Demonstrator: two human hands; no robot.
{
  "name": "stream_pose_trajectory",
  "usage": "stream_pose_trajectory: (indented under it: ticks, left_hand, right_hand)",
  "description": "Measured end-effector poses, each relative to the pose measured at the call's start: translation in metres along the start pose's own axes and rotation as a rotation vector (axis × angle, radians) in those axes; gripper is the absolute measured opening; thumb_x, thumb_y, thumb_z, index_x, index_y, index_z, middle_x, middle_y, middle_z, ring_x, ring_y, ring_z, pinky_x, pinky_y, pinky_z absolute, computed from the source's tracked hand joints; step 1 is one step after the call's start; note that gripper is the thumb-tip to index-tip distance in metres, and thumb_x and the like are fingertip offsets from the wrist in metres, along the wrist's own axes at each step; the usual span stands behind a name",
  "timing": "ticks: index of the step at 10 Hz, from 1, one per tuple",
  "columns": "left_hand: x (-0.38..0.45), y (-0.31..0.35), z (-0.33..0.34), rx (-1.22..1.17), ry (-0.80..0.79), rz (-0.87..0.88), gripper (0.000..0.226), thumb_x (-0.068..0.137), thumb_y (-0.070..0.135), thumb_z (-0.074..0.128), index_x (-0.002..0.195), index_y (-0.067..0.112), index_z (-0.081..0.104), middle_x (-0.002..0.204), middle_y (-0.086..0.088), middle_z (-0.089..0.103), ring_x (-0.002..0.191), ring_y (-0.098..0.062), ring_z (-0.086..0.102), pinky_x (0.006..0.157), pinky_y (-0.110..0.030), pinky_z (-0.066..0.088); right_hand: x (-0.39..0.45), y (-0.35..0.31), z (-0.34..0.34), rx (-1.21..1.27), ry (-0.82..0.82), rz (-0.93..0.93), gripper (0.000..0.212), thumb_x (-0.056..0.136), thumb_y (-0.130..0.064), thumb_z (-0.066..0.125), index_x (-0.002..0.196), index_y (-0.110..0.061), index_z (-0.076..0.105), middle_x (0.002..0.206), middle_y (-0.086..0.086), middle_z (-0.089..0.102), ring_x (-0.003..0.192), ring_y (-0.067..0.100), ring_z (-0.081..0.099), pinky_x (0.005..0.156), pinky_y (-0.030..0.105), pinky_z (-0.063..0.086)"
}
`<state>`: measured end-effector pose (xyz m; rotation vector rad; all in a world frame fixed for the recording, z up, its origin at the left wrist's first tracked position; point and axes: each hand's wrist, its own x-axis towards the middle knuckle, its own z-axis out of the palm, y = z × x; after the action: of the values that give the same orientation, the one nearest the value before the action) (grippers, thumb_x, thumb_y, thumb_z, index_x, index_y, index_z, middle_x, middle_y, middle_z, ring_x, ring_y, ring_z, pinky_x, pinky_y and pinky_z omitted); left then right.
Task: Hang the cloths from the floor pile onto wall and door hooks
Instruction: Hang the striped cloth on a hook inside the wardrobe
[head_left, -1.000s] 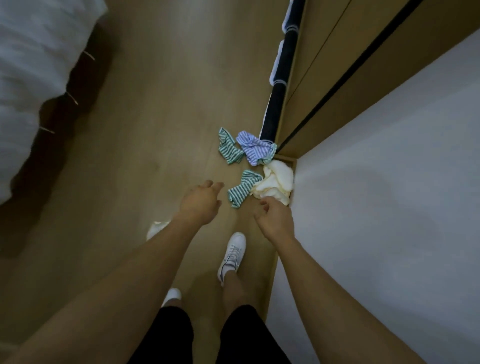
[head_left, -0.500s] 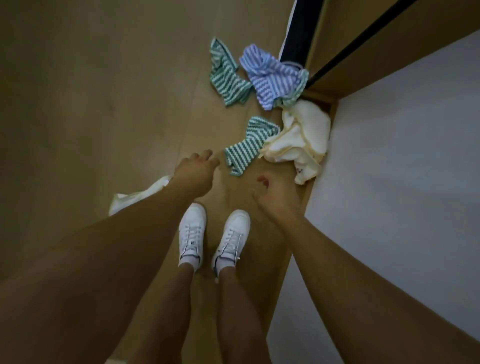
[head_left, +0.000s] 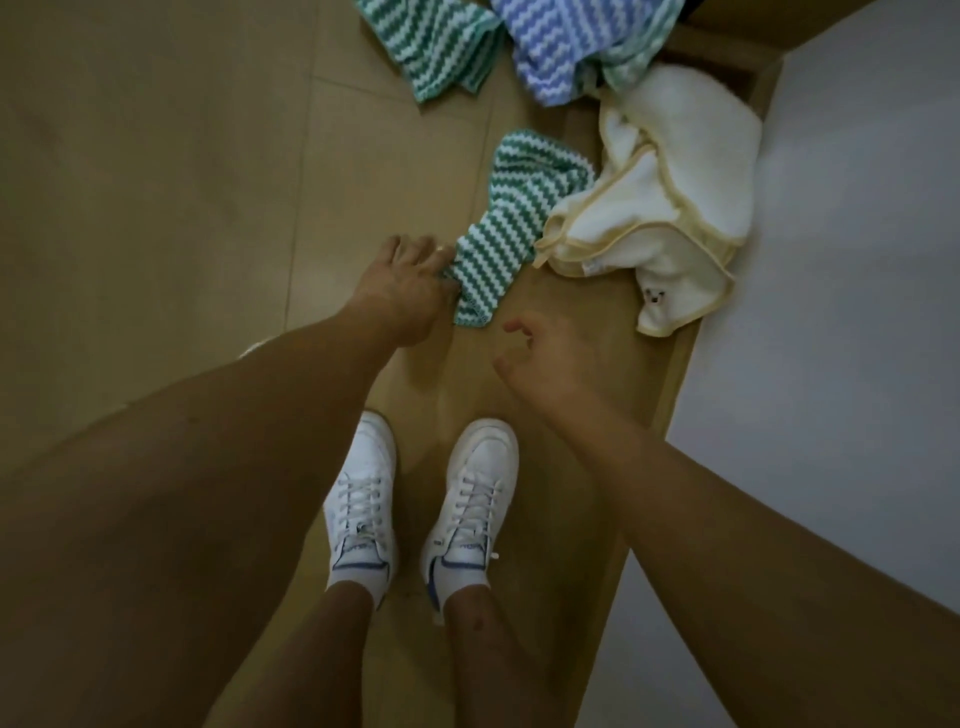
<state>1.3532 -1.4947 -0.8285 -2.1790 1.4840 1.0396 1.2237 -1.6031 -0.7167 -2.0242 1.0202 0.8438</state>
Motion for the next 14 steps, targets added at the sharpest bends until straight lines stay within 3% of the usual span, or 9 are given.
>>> stream_pose_trajectory:
  ticks: [1,2,3,5,6,8,9,12,14]
  left_hand:
    - [-0.007,0.005,0.0,-0.096,0.097,0.029,0.06,0.092,0.017,0.046,0.15,0.022,0.031,0.159,-0.004,0.021,0.148,-0.025,0.014,0.119,-0.049,0.006]
    - [-0.02,0.011,-0.019,-0.319,0.284,0.09,0.045,0.087,0.017,0.058,0.132,0.013,0.057,0.137,-0.01,0.05,0.128,-0.029,0.046,0.11,-0.04,0.026]
    - [-0.046,0.02,-0.057,-0.491,0.422,0.094,0.024,0.084,0.022,0.066,0.103,0.008,0.07,0.105,-0.011,0.063,0.096,-0.033,0.06,0.08,-0.042,0.046]
    - [-0.11,0.024,-0.151,-0.65,0.581,0.101,0.014,0.076,0.015,0.074,0.082,0.006,0.065,0.087,-0.009,0.062,0.076,-0.028,0.06,0.065,-0.041,0.046]
    - [-0.153,0.022,-0.208,-0.688,0.628,0.154,0.012,0.07,0.009,0.074,0.077,0.009,0.064,0.081,-0.005,0.063,0.073,-0.024,0.06,0.064,-0.037,0.045]
    - [-0.256,0.015,-0.326,-0.722,0.703,0.225,0.037,0.066,-0.001,0.068,0.099,0.012,0.06,0.086,0.006,0.061,0.076,-0.014,0.056,0.061,-0.025,0.037]
    - [-0.313,0.01,-0.385,-0.684,0.723,0.207,0.038,0.066,-0.005,0.065,0.099,0.014,0.064,0.089,0.002,0.066,0.079,-0.014,0.058,0.063,-0.022,0.036]
    - [-0.455,0.016,-0.539,-0.609,0.765,0.061,0.003,0.089,0.009,0.049,0.089,0.01,0.051,0.091,-0.011,0.053,0.084,-0.031,0.052,0.072,-0.038,0.037]
    - [-0.547,0.015,-0.606,-0.45,0.87,0.095,0.019,0.098,0.036,0.048,0.089,0.02,0.044,0.077,0.002,0.05,0.071,-0.016,0.047,0.059,-0.03,0.028]
  right_hand:
    - [0.0,-0.001,0.002,0.039,0.041,-0.005,0.033,0.087,-0.018,0.063,0.12,-0.014,0.061,0.121,0.01,0.06,0.109,0.026,0.057,0.087,0.033,0.046]
    - [-0.008,-0.007,-0.006,0.082,0.111,-0.023,0.031,0.085,-0.017,0.066,0.115,-0.014,0.062,0.119,0.007,0.06,0.105,0.023,0.059,0.081,0.032,0.049]
    - [-0.022,-0.021,-0.025,0.112,0.131,-0.017,0.043,0.085,-0.021,0.068,0.126,-0.014,0.057,0.125,0.008,0.058,0.113,0.025,0.056,0.092,0.039,0.048]
    - [-0.072,-0.063,-0.081,0.246,0.24,-0.078,0.04,0.089,-0.023,0.063,0.127,-0.015,0.053,0.119,0.005,0.062,0.107,0.021,0.058,0.077,0.025,0.039]
    - [-0.107,-0.086,-0.118,0.211,0.304,-0.128,0.048,0.089,-0.023,0.065,0.134,-0.014,0.049,0.122,0.008,0.061,0.112,0.023,0.057,0.083,0.03,0.043]
    - [-0.196,-0.133,-0.21,0.161,0.425,-0.232,0.017,0.086,-0.019,0.066,0.1,-0.013,0.072,0.096,0.004,0.071,0.091,0.022,0.064,0.079,0.038,0.05]
    - [-0.25,-0.164,-0.256,0.203,0.488,-0.359,0.007,0.086,-0.011,0.064,0.084,-0.008,0.069,0.079,0.006,0.068,0.076,0.021,0.061,0.071,0.041,0.049]
    - [-0.399,-0.264,-0.366,0.204,0.611,-0.552,0.015,0.085,-0.002,0.048,0.084,-0.012,0.059,0.077,0.004,0.063,0.071,0.019,0.058,0.065,0.037,0.046]
    - [-0.477,-0.311,-0.424,0.164,0.534,-0.765,0.026,0.096,-0.022,0.055,0.071,-0.028,0.055,0.068,-0.002,0.058,0.066,0.017,0.055,0.059,0.03,0.04]
